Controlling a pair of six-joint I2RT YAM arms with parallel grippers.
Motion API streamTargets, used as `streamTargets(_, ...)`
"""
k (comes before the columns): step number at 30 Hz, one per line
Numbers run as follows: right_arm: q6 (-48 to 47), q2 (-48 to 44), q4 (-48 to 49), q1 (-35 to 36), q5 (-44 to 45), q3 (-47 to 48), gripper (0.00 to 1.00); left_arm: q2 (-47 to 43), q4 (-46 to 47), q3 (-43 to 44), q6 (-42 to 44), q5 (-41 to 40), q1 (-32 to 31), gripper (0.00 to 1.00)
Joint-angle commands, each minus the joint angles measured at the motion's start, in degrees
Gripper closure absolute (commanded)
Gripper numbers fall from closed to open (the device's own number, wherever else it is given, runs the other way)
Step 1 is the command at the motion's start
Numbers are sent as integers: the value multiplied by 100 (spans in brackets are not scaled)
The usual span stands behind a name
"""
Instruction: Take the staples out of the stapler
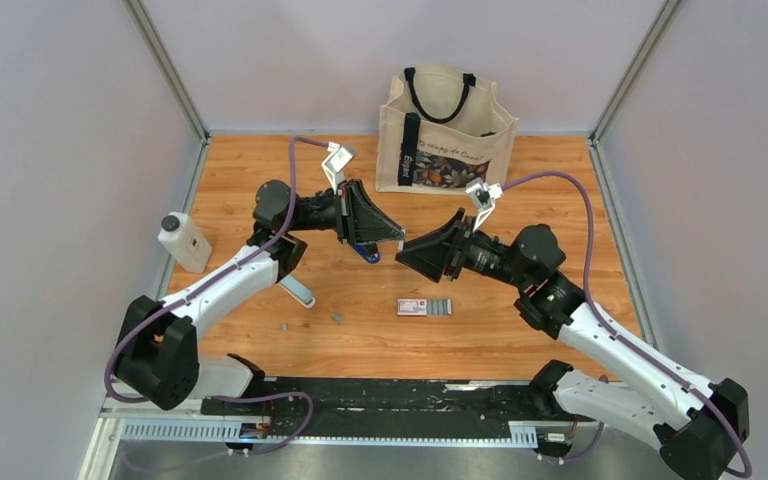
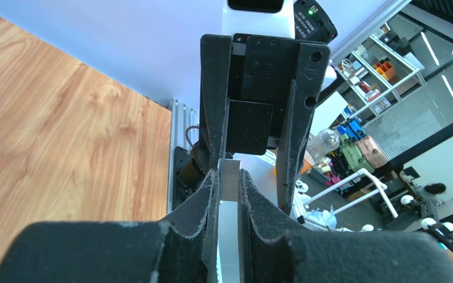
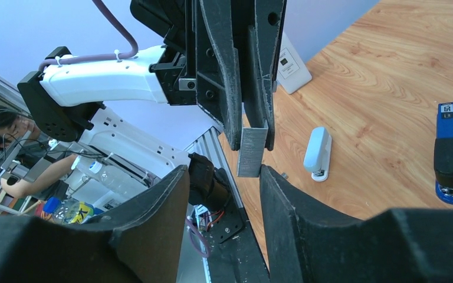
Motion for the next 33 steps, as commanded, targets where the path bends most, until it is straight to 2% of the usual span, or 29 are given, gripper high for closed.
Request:
streamTargets(1,136,77,498,10,-31,206,52,-273,277,-27,-50,-1,-17,81)
streamTargets(11,250,112,771,10,-5,100,71,-282,268,-89,-6,25,-25,80)
streamTargets(20,250,68,763,10,118,-40,89,-334,216,-212,117,113,-52,73)
streamTargets(23,189,33,631,10,179,-76,93,-352,172,-230,143,131,-52,65)
streamTargets(24,163,24,561,10,223,-76,94,-361,111,-230,161,122,-52,52)
streamTargets(25,119,-19,308,10,258,-67,94,-378,58,-212,204,113,-52,45)
streamTargets(26,75,-46,149,10,302,-32,95,-404,-12,-186,318,122,-52,29)
streamTargets(27,-39,-72,-18,19,390,-32,95,-422,-196,-159,389,122,-43,24)
streamTargets(31,-347,-230,-1344,10,627,-5,96,-510,-1074,174,924,44,53,23)
streamTargets(32,-400,-257,-1556,10,689,-31,96,-527,-1372,253,1317,26,80,23)
streamTargets(33,-522,-283,-2080,10,820,-40,96,-545,-2106,428,1591,17,132,23)
